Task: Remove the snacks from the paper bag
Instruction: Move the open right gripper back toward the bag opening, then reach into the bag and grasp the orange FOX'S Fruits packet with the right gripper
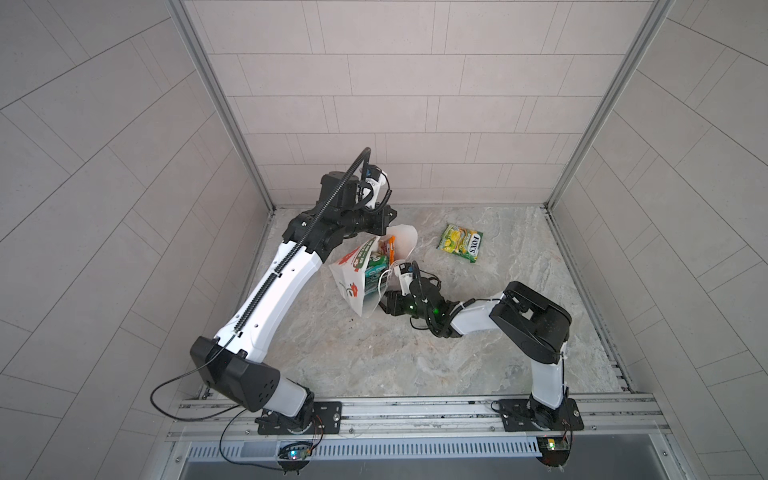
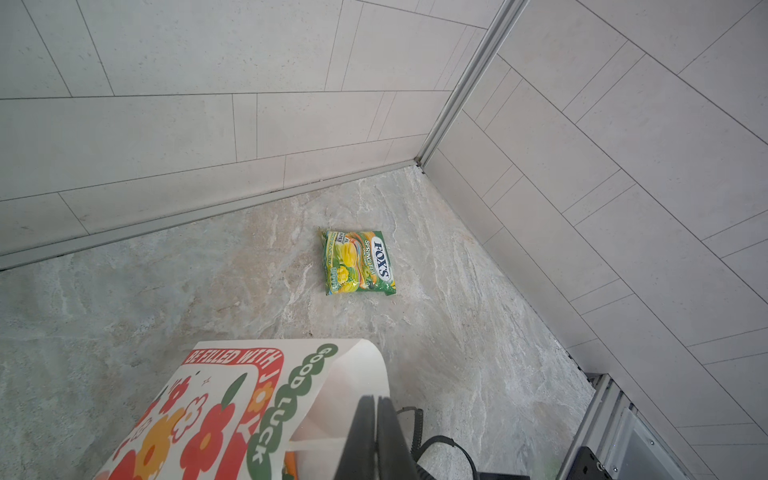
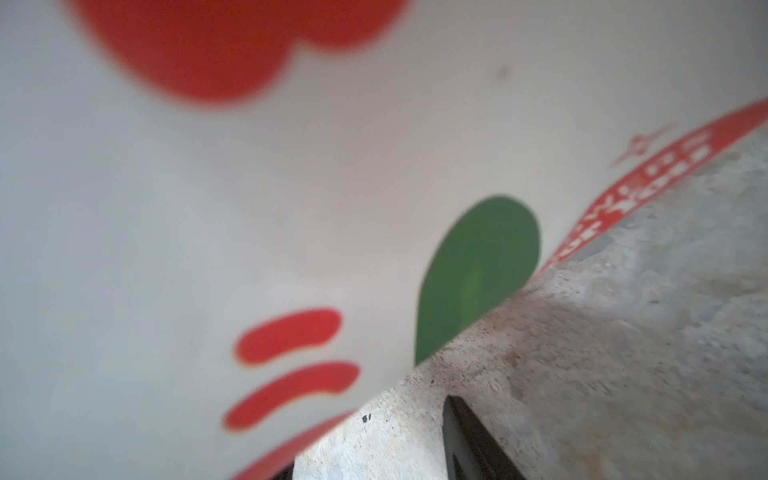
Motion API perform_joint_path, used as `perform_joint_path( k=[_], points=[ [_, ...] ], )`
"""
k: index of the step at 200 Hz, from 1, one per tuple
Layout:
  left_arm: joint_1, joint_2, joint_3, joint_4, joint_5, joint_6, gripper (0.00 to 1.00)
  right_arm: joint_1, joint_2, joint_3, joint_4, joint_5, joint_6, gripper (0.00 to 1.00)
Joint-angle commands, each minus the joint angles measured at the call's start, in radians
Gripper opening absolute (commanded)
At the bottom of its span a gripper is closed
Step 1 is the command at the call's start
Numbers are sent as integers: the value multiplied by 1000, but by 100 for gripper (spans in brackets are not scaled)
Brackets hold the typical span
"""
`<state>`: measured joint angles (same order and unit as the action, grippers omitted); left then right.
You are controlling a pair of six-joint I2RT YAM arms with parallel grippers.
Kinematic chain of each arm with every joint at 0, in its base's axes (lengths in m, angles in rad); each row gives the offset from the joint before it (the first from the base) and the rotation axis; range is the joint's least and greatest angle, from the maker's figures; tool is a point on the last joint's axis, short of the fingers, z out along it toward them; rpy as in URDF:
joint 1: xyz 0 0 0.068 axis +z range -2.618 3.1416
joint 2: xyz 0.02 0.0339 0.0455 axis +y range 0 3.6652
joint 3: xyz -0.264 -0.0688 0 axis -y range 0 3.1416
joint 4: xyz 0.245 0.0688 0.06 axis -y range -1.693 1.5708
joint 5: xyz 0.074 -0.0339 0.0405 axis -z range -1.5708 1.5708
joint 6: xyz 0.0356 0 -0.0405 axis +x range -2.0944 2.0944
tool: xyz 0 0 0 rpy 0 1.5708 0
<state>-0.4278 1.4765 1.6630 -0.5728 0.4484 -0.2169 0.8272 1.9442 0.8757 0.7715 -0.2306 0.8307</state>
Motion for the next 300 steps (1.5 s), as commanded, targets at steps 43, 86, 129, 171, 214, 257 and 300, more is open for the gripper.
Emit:
perform_joint_path(
  k=[43,86,129,171,214,257,300],
  points=[
    [-59,-184,-197,88,-31,-6,0,-80,-319,-211,-249,164,-128,58],
    [-111,-233,-260,111,-81,-67,0,-136,-605,-201,-654,365,-293,58],
    [-137,-231,-292,172,-156,-140,0,-137,-782,-138,-799,262,-382,57],
    [-153,-207,-278,225,-232,-219,0,-97,-803,-91,-770,-46,-390,53],
    [-169,-192,-270,248,-282,-243,0,0,-766,-35,-760,-59,-401,51],
    [-172,-193,-282,277,-263,-261,0,46,-707,-16,-737,-17,-393,50],
    [-173,-190,-271,283,-235,-263,0,84,-582,14,-709,-7,-385,49]
  ],
)
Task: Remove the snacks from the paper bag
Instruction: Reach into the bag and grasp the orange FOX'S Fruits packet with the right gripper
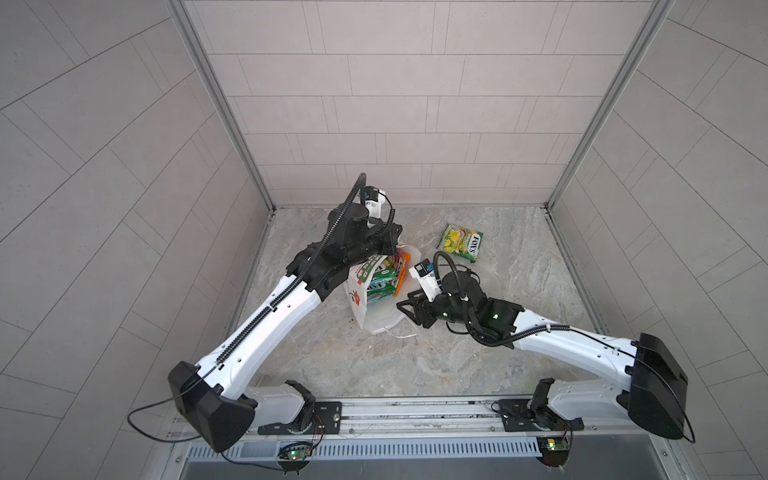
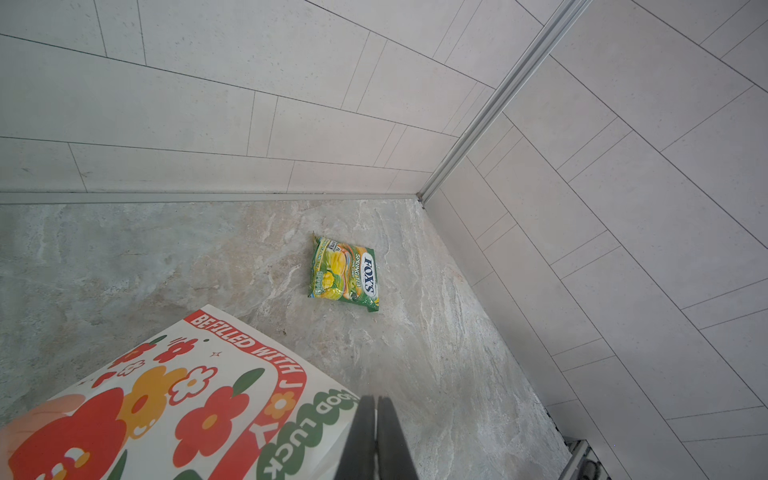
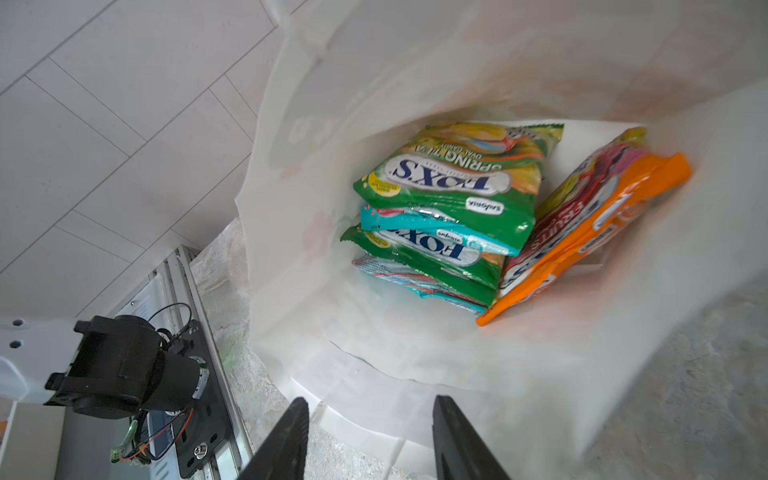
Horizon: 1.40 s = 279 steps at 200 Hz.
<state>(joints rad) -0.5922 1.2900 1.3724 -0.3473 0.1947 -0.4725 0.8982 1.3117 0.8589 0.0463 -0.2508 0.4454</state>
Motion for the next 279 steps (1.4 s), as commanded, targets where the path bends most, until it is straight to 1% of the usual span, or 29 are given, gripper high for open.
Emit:
perform_joint_path(
  k=[1,13,28,59,70,114,133,161,192,226,250,279],
  points=[
    [-9,-4,19,57,18,-8,0,13,55,32,14,14,0,49],
    [-9,-6,20,55,29,-7,0,14,86,48,-3,29,-2,48],
    [-12,-11,18,55,40,-5,0,14,115,62,-42,91,-2,48],
    [-15,-20,12,44,68,2,0,13,154,94,-145,275,-2,47],
    [-18,-21,8,45,75,0,0,12,172,107,-182,348,18,47],
    [-30,-20,-9,56,92,-8,0,2,210,138,-185,447,92,44],
    [-31,-25,-11,57,96,-6,0,-1,229,151,-165,471,115,42],
    [-33,-28,-12,56,116,1,0,-13,268,179,-111,474,129,39],
    [-34,-32,-12,51,122,5,0,-20,308,215,-96,517,184,37],
    [-35,-35,-9,47,126,5,0,-28,364,245,-86,535,246,35],
    [-35,-37,-6,38,132,8,0,-30,386,252,-82,558,274,33],
    [-34,-43,-4,36,132,14,0,-31,401,251,-82,597,309,33]
  ],
)
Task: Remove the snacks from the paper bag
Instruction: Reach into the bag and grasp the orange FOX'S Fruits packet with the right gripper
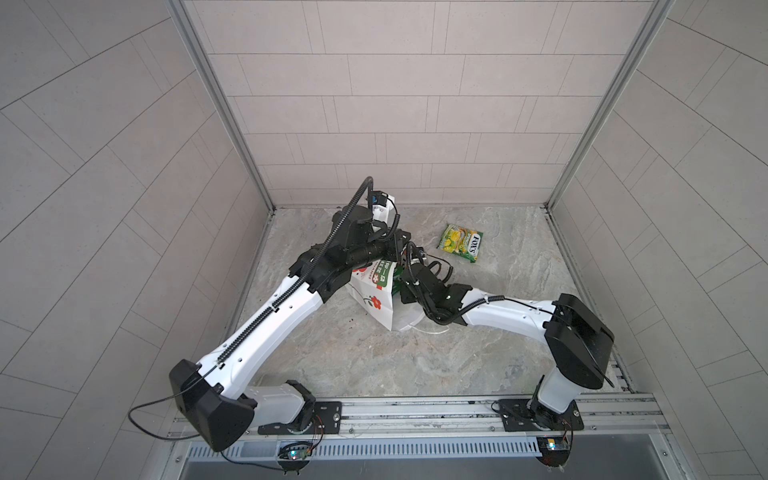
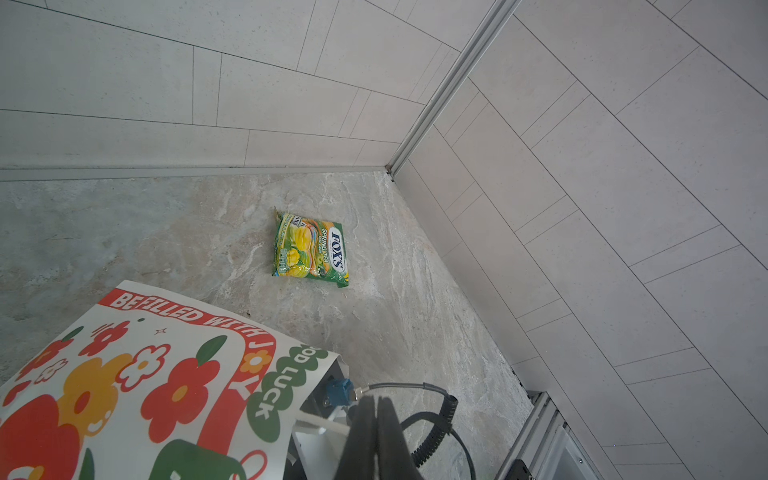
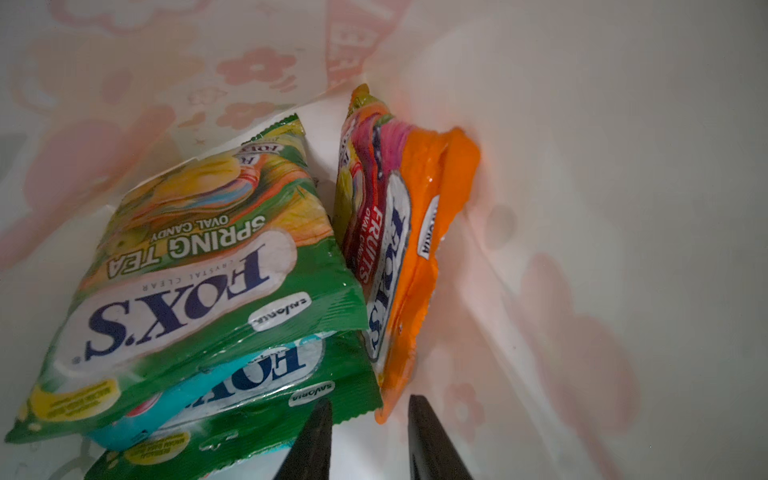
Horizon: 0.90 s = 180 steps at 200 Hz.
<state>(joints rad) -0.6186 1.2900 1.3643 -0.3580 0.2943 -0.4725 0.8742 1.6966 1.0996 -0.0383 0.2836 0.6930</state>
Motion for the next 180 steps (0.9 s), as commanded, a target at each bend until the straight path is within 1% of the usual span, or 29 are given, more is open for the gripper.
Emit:
perform_joint_path(
  k=[1,39,60,85,107,123,146,170,180],
  points=[
    [-7,-43,5,47,32,14,0,-7,16,10,3,63,62,33],
    [-8,-43,14,39,37,20,0,-9,44,24,6,83,67,40],
    [-8,-42,19,34,45,25,0,-22,63,39,17,65,56,40],
    [-8,-39,30,24,50,30,0,-39,76,40,39,69,45,40],
    [-8,-36,36,22,57,34,0,-60,93,42,73,45,43,40],
    [-8,-35,39,20,61,34,0,-74,108,31,146,1,12,40],
    [-8,-34,42,16,62,39,0,-91,133,40,198,-42,-30,36],
    [-9,-34,48,5,61,44,0,-107,159,61,206,-80,-46,33],
    [-9,-36,48,4,56,45,0,-112,168,73,192,-87,-46,29]
  ],
)
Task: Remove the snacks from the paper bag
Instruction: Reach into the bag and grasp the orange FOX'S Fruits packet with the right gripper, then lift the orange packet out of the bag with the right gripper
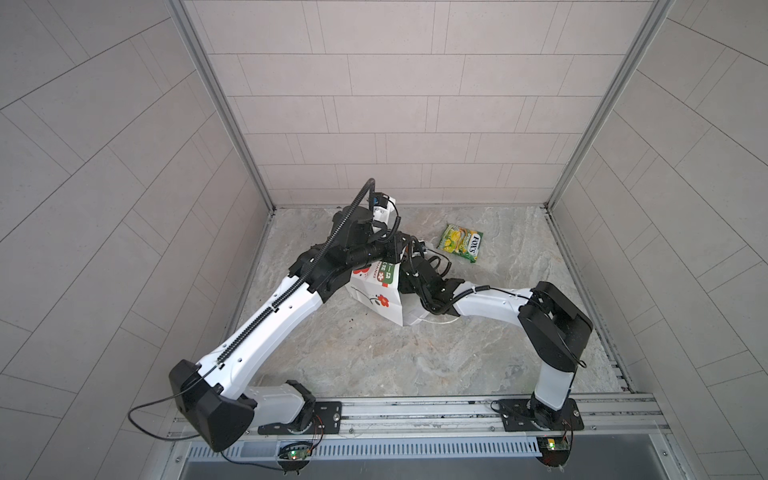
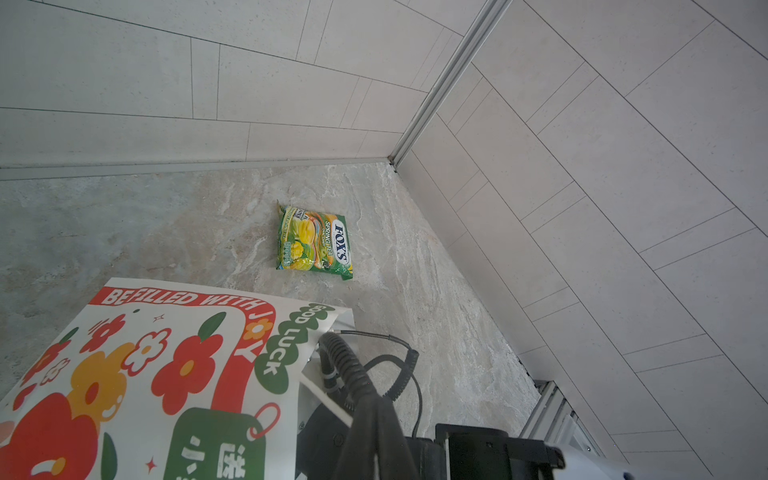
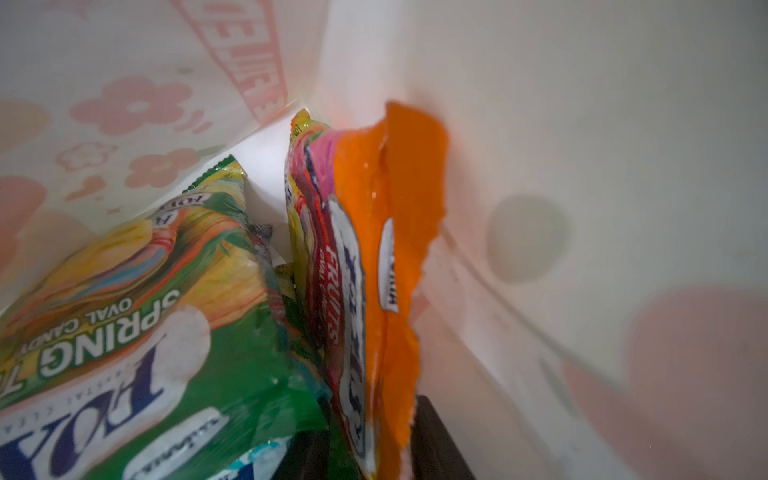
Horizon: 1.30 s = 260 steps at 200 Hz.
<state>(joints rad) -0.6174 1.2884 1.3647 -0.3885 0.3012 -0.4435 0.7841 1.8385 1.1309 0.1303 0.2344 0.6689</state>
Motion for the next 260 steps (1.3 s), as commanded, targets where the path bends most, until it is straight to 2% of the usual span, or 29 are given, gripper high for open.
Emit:
perform_joint_path(
  k=[1,23,45,154,260],
  points=[
    [-10,-35,48,34,49,16,0,-23,27,42,23,-38,-21,29],
    [-10,-37,48,33,43,18,0,-29,22,32,29,-46,-28,19],
    [-10,-36,47,28,34,21,0,-31,-2,12,49,-73,-53,0],
    [-9,-31,10,13,-52,24,0,-32,-223,-83,-40,-184,-193,0],
    [-9,-32,-2,13,-93,11,0,-36,-521,-193,-139,-292,-272,0]
  ],
)
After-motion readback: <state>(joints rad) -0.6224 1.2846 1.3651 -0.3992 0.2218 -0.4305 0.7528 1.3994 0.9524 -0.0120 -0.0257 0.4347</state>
